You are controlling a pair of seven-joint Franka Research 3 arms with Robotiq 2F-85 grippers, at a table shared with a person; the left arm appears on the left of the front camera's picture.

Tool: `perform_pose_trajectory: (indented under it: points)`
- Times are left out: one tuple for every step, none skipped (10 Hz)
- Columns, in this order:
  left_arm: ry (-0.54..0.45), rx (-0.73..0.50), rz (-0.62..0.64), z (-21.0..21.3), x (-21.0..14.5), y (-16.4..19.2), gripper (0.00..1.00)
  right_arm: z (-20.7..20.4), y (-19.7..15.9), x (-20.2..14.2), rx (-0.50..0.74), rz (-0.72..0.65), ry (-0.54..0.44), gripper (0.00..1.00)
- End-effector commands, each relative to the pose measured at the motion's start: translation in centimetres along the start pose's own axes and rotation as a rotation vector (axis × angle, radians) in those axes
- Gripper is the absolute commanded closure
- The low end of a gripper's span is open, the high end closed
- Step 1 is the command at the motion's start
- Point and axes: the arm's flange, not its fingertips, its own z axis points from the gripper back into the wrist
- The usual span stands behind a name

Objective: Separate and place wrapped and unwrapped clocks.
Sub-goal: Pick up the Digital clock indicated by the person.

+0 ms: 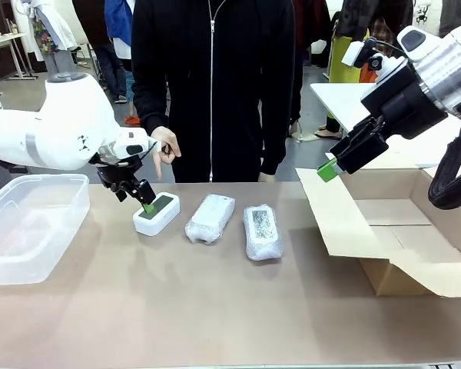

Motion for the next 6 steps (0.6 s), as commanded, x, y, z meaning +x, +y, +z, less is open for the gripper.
perform_pose_trajectory:
  points:
    - [-0.012, -0.027, 0.011, -0.2, 1.0, -0.3, 0.0, 0.0, 0.0, -0.2, 0.008, -0.005, 0.004, 0.0]
    - [-0.011, -0.076, 0.013, -0.7, 1.4, -0.5, 0.0, 0.0, 0.0, -0.2, 0.008, -0.005, 0.004, 0.0]
    - [-0.001, -0.087, 0.009, -1.1, 1.8, -0.6, 0.0, 0.0, 0.0, -0.2, 0.008, -0.005, 0.004, 0.0]
    - [-0.002, -0.085, -0.001, -1.6, 2.2, -0.6, 0.0, 0.0, 0.0, -0.2, 0.008, -0.005, 0.004, 0.0]
    - [0.008, -0.093, -0.006, -2.3, 2.6, -0.6, 0.0, 0.0, 0.0, -0.2, 0.008, -0.005, 0.004, 0.0]
    - [0.03, -0.075, -0.01, -3.0, 3.0, -0.4, 0.0, 0.0, 0.0, -0.2, 0.008, -0.005, 0.004, 0.0]
